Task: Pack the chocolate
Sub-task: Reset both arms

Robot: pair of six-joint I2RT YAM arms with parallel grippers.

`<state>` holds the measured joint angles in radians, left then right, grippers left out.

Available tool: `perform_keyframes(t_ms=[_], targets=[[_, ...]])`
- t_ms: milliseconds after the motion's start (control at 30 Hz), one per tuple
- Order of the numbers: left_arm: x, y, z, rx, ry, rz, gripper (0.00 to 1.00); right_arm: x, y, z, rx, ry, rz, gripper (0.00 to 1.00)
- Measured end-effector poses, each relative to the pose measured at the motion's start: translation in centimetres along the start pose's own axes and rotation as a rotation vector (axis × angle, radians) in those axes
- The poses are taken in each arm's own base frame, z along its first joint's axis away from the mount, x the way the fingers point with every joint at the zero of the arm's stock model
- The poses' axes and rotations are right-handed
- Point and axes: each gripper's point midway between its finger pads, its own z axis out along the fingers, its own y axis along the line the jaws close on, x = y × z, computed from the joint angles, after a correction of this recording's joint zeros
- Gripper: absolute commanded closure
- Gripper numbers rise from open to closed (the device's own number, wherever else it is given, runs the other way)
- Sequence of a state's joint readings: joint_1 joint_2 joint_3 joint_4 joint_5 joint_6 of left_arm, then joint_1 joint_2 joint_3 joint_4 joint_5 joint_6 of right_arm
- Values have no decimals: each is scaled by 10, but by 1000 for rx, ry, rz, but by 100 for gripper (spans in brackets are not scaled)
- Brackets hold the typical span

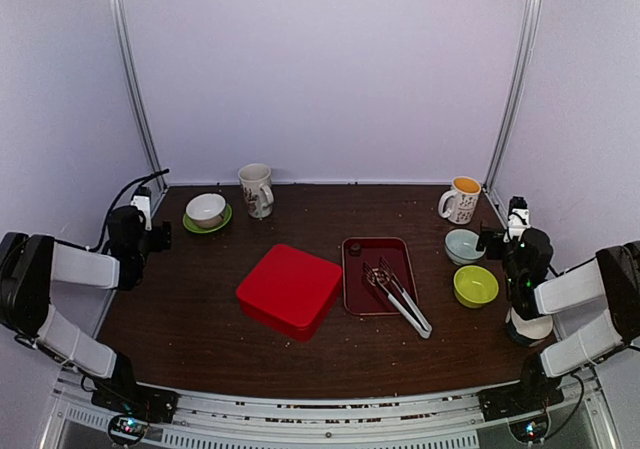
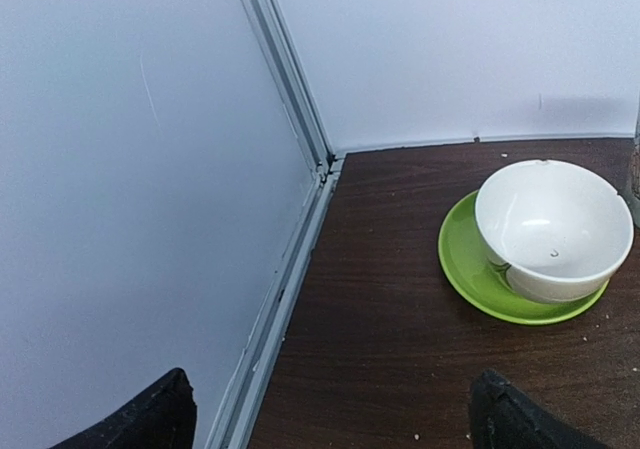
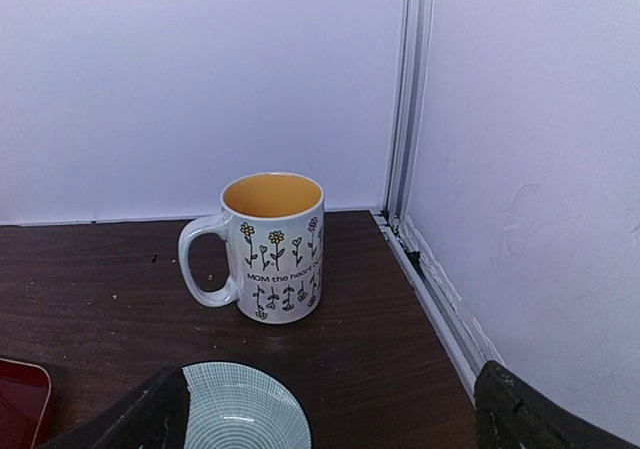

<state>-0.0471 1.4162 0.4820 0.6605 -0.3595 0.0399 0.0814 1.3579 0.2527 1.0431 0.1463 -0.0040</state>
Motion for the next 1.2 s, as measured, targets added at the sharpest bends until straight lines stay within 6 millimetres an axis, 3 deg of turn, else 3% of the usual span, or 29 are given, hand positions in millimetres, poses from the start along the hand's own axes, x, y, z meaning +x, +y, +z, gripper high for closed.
perform_keyframes(t_ms=[233, 567, 700, 1200], targets=[[0, -3, 4, 88, -13, -15, 2, -1, 2, 0, -15, -6, 5, 0], [1, -13, -5, 179, -79, -31, 5, -2, 3, 0, -16, -9, 6, 0], [18, -9, -11, 170, -75, -40, 2, -2, 3, 0, -16, -9, 6, 0], [1, -5, -13, 156, -147, -56, 2, -2, 3, 0, -16, -10, 6, 0]])
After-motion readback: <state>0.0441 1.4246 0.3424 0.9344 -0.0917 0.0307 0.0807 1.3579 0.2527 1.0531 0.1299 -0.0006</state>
